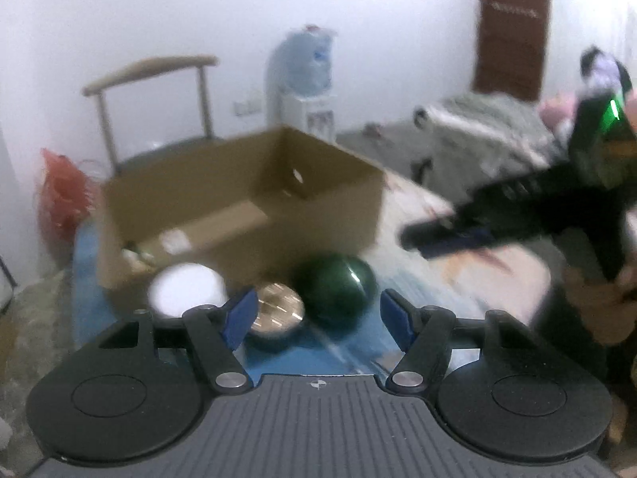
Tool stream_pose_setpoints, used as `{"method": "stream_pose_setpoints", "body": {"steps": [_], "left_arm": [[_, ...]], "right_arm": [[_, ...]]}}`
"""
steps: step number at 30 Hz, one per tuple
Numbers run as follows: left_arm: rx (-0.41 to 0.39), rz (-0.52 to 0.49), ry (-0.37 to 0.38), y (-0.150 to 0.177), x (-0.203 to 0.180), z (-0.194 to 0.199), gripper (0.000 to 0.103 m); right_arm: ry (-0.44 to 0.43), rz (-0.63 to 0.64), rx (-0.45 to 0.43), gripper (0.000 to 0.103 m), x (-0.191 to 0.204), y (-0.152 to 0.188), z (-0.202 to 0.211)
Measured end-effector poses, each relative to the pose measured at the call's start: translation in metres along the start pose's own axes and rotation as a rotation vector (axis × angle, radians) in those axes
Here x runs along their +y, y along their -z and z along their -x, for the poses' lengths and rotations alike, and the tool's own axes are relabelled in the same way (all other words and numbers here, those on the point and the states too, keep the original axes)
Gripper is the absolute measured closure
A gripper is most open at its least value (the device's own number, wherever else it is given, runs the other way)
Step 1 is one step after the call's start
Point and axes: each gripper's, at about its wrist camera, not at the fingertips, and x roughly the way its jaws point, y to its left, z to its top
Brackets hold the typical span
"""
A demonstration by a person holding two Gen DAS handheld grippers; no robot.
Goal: Organize rigid objects
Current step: 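Move the right tool back toward the dark green round jar, then close the right gripper around the dark green round jar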
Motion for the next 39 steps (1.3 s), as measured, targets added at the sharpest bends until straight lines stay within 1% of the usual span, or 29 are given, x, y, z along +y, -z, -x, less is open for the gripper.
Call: {"method": "stream_pose_setpoints", "body": {"steps": [2, 3, 4, 6, 8, 14, 19, 24, 28, 32, 39], "left_arm": [[0.042, -0.029, 0.010, 0.003, -0.013, -0.021, 0.035], [0.067, -0.034, 0.016, 0.003, -0.017, -0.033, 0.035], [0.092, -0.034, 0.017, 0.006, -0.019, -0.042, 0.035], [0.137, -0.031, 0.021, 0.006, -0.021, -0.063, 0.035], [0.170, -0.013, 0.017, 0.005, -0.019, -0.079, 0.035], [0.240, 0.039, -0.011, 0.006, -0.012, -0.111, 0.035], [0.264, 0.050, -0.024, 0.016, -0.010, -0.114, 0.035], [0.273, 0.060, -0.019, 0.018, -0.011, -0.120, 0.035], [0.264, 0.075, -0.006, 0.020, -0.010, -0.120, 0.034], [0.268, 0.089, 0.008, 0.024, -0.009, -0.118, 0.034], [0.275, 0.044, 0.051, 0.031, -0.021, -0.106, 0.034]], "right_arm": [[0.006, 0.014, 0.006, 0.049, -0.001, -0.001, -0.006], [0.005, 0.022, 0.004, 0.041, -0.001, -0.002, -0.009], [0.006, 0.030, 0.003, 0.036, -0.003, -0.004, -0.011], [0.012, 0.047, 0.013, 0.036, -0.005, -0.004, -0.015], [0.016, 0.054, 0.029, 0.036, -0.010, -0.010, -0.028], [-0.007, 0.061, 0.095, 0.036, -0.024, -0.023, -0.071], [-0.012, 0.081, 0.133, 0.036, -0.027, -0.026, -0.094], [-0.037, 0.060, 0.150, 0.036, -0.033, -0.029, -0.100], [-0.052, 0.042, 0.176, 0.035, -0.037, -0.028, -0.104], [-0.044, 0.025, 0.180, 0.035, -0.038, -0.023, -0.097], [-0.029, -0.023, 0.158, 0.035, -0.048, -0.008, -0.071]]}}
